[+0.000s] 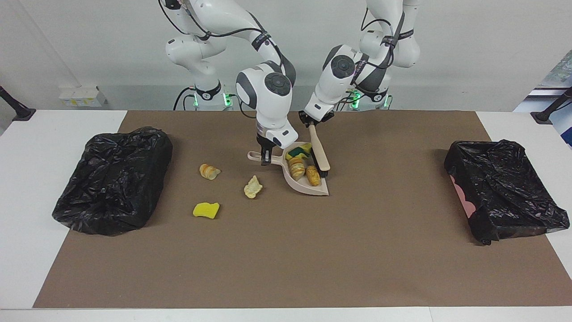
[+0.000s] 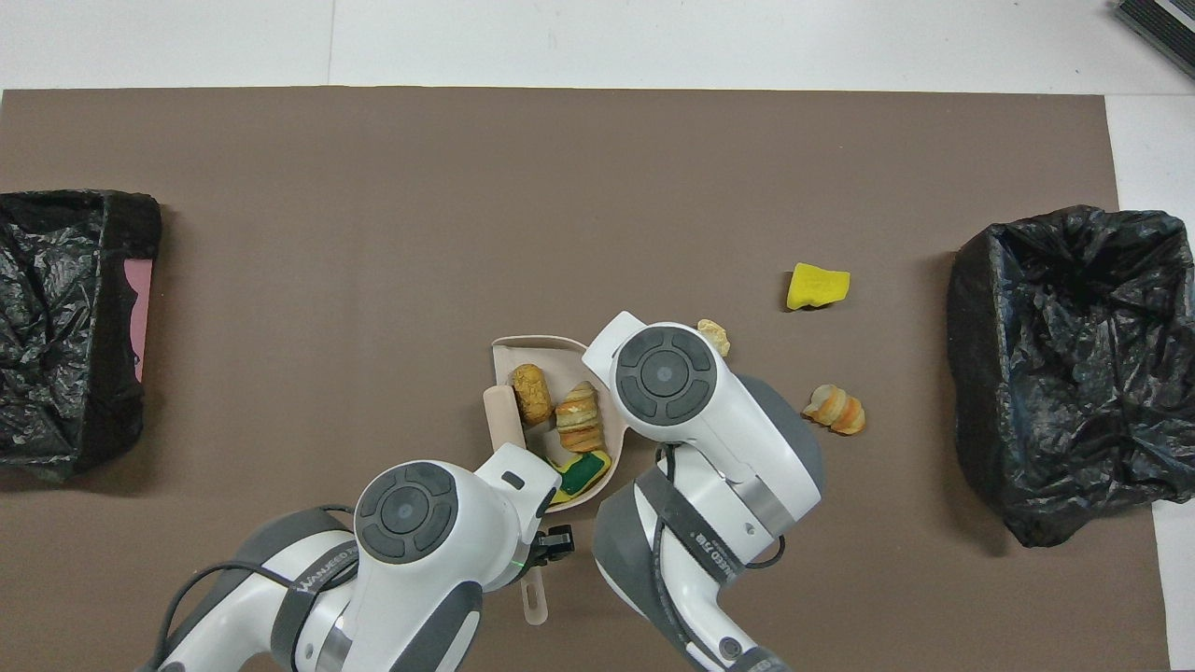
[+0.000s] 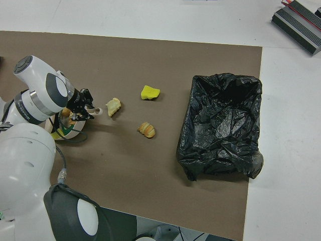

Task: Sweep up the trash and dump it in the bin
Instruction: 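Carry the loaded dustpan to the bin with the right gripper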

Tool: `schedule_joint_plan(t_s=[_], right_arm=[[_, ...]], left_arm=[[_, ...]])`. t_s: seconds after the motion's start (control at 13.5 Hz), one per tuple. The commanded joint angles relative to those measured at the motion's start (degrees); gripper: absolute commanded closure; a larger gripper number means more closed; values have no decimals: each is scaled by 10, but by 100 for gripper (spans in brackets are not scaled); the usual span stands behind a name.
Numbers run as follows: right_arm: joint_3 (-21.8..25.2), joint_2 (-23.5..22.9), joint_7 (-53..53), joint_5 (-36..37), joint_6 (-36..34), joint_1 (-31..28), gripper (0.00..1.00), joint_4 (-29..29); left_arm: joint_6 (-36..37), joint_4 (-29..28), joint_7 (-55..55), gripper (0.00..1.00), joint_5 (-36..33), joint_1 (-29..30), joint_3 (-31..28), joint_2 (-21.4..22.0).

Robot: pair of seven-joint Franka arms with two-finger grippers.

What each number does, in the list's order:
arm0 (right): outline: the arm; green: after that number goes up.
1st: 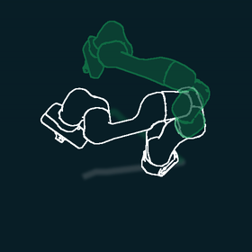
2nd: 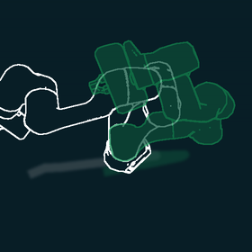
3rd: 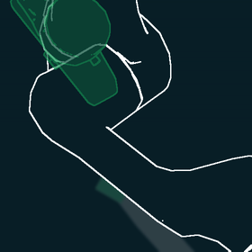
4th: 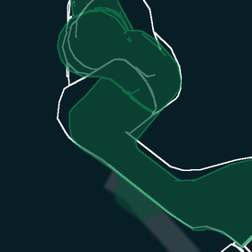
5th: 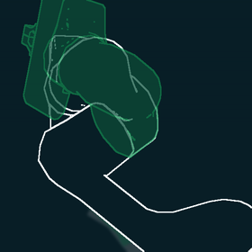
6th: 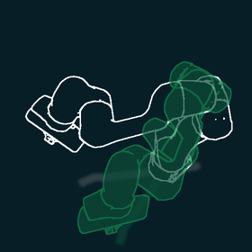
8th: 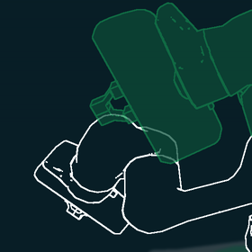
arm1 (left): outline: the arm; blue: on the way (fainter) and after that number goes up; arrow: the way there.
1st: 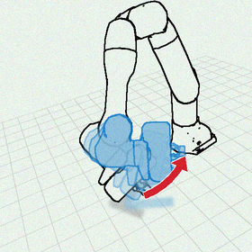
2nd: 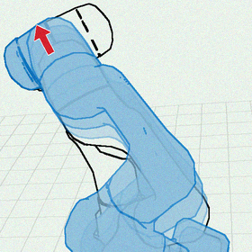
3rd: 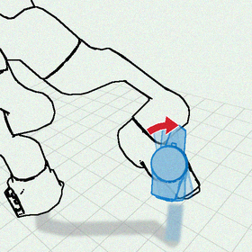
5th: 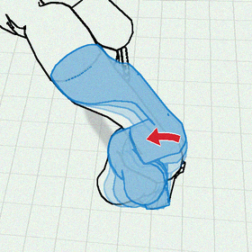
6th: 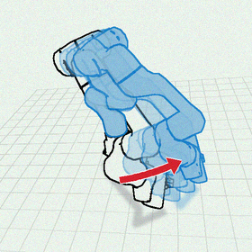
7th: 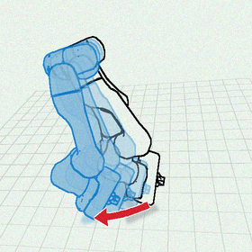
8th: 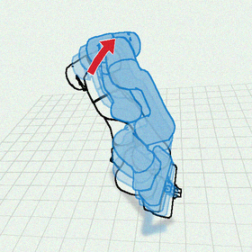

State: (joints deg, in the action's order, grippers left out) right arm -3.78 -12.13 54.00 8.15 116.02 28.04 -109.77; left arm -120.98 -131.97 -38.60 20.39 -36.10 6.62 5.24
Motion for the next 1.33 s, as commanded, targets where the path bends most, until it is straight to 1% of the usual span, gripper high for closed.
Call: schedule_joint_plan(t_s=[0.0, 0.3, 0.44, 0.66, 0.81, 0.96, 1.11, 1.26], right_arm=[[-4, -8, -15, -43, 10, -10, 100, 6], [-4, -4, -7, -62, 21, -26, 100, 8], [-4, -1, 14, -92, 22, -36, 100, 9], [-4, 6, 54, -109, 18, -65, 100, 10], [-4, 15, 89, -136, 12, -83, 100, 15], [-4, 22, 123, -148, 9, -103, 100, 18], [-4, 30, 148, -153, 9, -126, 100, 20], [-3, 30, 179, -161, -18, -153, 100, 40]], left_arm=[[7, 30, -3, 100, 10, 1, -9, -6], [4, 44, -22, 100, 7, 31, -11, -2], [-6, 43, -36, 100, 3, 38, -12, -5], [6, 40, -30, 100, -9, 60, -12, -3], [17, 23, -28, 100, -37, 58, -11, 6], [22, -12, -27, 100, -61, 50, -10, 33], [21, -54, -24, 100, -64, 41, -6, 62], [20, -86, -27, 100, -64, 10, -5, 80]])
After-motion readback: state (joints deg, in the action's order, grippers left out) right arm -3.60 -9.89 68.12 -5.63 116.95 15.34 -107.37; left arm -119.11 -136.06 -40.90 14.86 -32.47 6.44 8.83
